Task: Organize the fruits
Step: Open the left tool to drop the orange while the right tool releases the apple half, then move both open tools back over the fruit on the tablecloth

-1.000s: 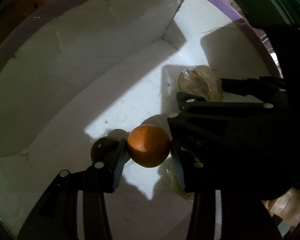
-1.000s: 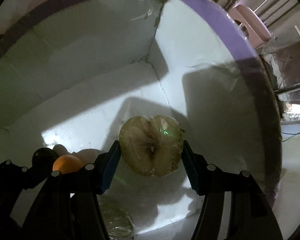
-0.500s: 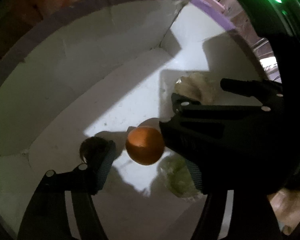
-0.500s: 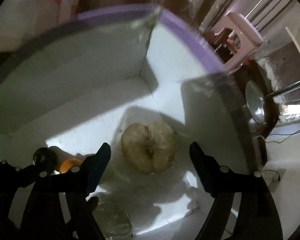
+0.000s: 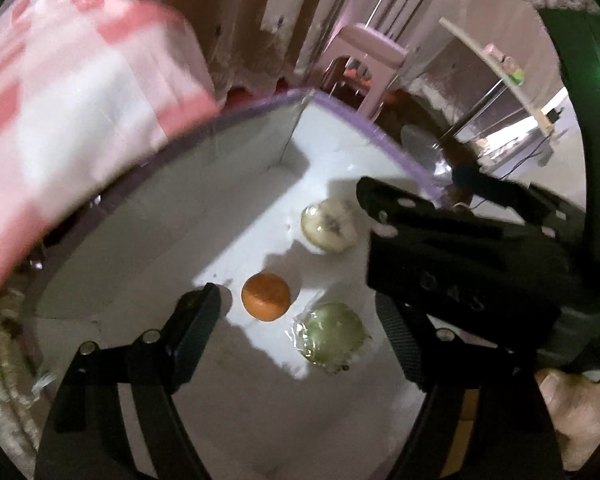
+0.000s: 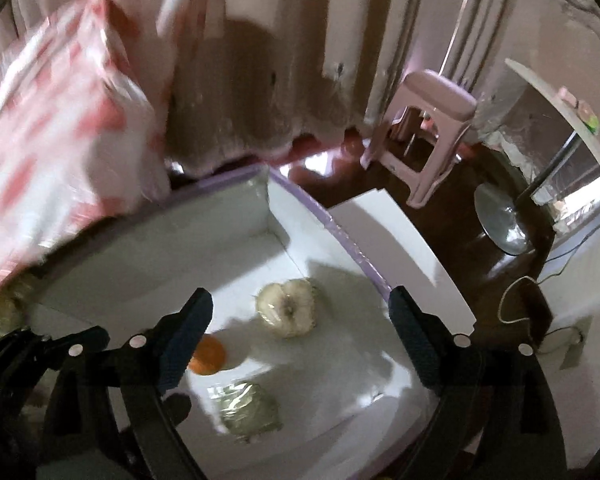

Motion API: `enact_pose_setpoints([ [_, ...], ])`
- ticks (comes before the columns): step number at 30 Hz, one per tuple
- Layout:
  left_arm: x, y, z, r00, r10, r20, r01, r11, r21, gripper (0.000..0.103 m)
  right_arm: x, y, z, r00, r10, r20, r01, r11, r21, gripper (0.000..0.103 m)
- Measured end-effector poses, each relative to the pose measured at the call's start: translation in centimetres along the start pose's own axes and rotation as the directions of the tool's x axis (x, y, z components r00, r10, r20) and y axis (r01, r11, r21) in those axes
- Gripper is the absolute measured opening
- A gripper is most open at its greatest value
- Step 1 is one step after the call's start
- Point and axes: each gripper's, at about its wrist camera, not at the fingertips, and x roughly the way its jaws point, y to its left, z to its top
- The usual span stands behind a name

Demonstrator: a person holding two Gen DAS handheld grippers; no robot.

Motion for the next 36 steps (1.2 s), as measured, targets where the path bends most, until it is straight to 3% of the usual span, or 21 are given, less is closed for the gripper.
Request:
enact_pose_setpoints([
  [9,-7.8,-2.4,-1.8,0.986,-0.034,0.161,0.022,0.997,0.071,0.083,-7.7,-0.5,-1.5,0.985,0.084,0.153,-0.102,0.988,0.115,0.087],
  [17,-12.8,0.6,-3.9,0.963,-0.021,0.268,0.005,0.998,0.061,0.084,-12.0,1.5,-1.8,0.96,0.107,0.261,-0.146,0.98,0.134,0.087],
  [25,-18.8,6.5,-6.2,0.914,0.099,0.392,-0.092,0.995,-0.035,0.084,-13.8,7.2,-1.6,0.939,0.205,0.278,-0.224,0.974,0.041,0.087],
  [36,-25.7,16.6,-12.1,0.869,0.198,0.453,-0.061,0.952,-0.3,0.084,-14.9,20.3,-1.4,0.894,0.395,0.213,-0.354,0.912,-0.206,0.087],
])
